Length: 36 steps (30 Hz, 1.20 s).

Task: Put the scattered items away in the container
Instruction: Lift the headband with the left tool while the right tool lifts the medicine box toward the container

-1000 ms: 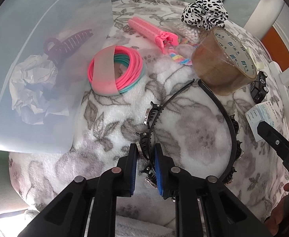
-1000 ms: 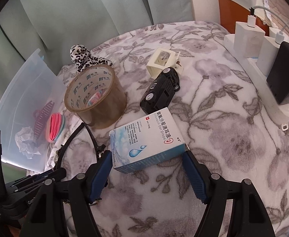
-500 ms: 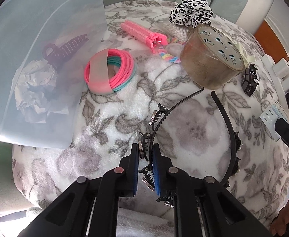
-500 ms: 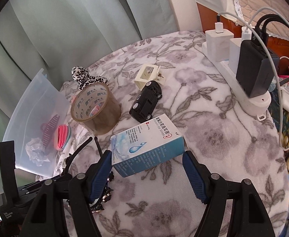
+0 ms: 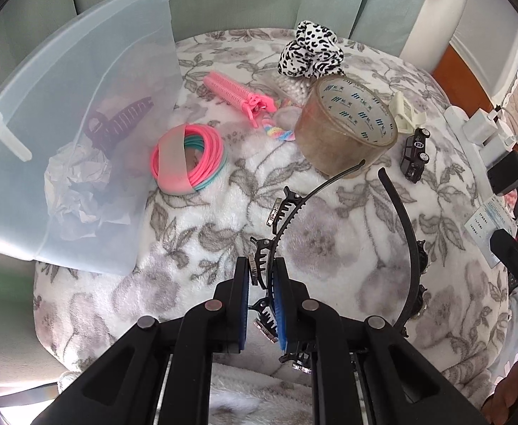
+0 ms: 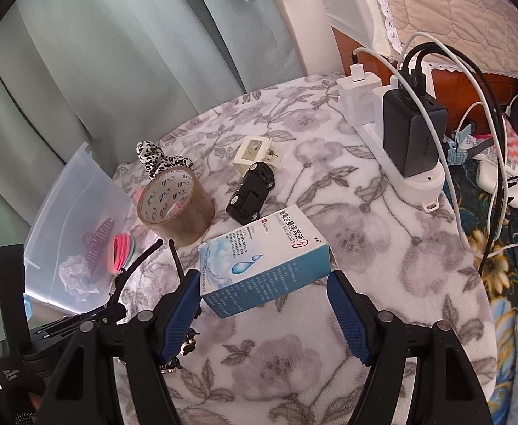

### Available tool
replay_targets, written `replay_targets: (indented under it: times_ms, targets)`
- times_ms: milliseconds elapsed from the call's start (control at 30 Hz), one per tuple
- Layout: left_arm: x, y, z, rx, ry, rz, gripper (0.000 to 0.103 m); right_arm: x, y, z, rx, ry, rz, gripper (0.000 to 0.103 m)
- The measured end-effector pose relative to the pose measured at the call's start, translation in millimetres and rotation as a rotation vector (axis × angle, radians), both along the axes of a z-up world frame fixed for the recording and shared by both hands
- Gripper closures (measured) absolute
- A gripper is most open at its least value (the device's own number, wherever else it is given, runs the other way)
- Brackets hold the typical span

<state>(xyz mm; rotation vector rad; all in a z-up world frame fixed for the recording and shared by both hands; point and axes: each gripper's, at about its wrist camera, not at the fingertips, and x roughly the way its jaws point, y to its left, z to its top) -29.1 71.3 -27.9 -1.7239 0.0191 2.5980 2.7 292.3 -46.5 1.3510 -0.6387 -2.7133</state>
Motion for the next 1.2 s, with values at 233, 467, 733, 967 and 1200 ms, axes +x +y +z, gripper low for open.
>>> replay_targets:
  times_ms: [233, 467, 733, 967, 1200]
  targets:
    - [-1.3, -5.8, -0.1, 0.009, 0.081, -0.021, 0.09, 10.9, 1.6, 23.0, 0.016, 0.059, -0.013, 0.028]
    - [-7.0, -0.9, 19.1, 0.035, 0.149, -0.059, 0.09, 23.5, 1.4, 53.1, 0.037, 0.136, -0.026, 0.028]
    - [-6.3, -3.1, 55.4, 0.054, 0.221, -0.101, 0.09, 29.9, 1.5, 84.8, 0.047, 0.193, -0.046, 0.028]
    - [-6.5, -13.7, 89.9, 0.082, 0.317, -0.093, 0.09, 37.7, -2.1, 119.2, 0.073, 0.27, -0.043, 0.028]
    - [-2.5, -30.7, 112.8, 0.105, 0.389, -0.078, 0.09, 40.7, -13.8, 133.7, 0.089, 0.302, -0.025, 0.028]
